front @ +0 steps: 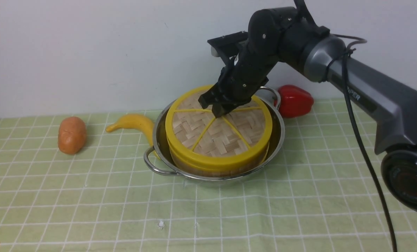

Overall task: Place the steamer in the pot on the green tablecloth, and put the lid on the steamer.
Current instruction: 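Place the bamboo steamer lid onto the steamer basket in the pot with the right gripper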

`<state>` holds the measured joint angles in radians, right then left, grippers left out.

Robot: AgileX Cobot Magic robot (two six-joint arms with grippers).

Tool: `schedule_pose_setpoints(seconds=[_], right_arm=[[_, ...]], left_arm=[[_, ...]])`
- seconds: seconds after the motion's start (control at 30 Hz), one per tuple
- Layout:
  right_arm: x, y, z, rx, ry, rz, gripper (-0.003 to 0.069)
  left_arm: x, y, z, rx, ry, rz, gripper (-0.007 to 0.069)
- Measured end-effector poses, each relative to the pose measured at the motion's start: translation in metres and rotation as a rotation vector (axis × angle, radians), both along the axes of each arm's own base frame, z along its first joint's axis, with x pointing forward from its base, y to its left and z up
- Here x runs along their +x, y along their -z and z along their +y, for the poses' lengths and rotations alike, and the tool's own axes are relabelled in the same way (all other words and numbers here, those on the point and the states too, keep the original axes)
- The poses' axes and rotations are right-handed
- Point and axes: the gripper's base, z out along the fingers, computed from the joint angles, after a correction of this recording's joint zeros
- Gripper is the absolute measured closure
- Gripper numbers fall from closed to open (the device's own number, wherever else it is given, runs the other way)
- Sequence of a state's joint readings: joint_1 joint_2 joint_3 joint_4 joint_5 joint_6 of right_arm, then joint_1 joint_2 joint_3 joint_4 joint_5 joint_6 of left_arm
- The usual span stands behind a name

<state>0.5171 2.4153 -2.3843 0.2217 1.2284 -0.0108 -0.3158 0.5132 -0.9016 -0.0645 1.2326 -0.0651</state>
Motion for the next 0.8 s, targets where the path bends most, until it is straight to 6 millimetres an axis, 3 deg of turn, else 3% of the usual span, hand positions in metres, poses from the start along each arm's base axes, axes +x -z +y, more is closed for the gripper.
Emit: schedule_pose_setpoints(seconds=[0.5, 0.8], right_arm=[[-0.004, -0.016, -0.003, 0.007, 0.002, -0.020, 0.0515], [-0.001, -0.004, 0.000, 0.010, 0.003, -0.001, 0.0515]], left_arm=[[0.000, 0.000, 0.000, 0.003, 0.003, -0.001, 0.0622], [0.000, 0.000, 0.000, 0.003, 0.002, -0.001, 0.0622]])
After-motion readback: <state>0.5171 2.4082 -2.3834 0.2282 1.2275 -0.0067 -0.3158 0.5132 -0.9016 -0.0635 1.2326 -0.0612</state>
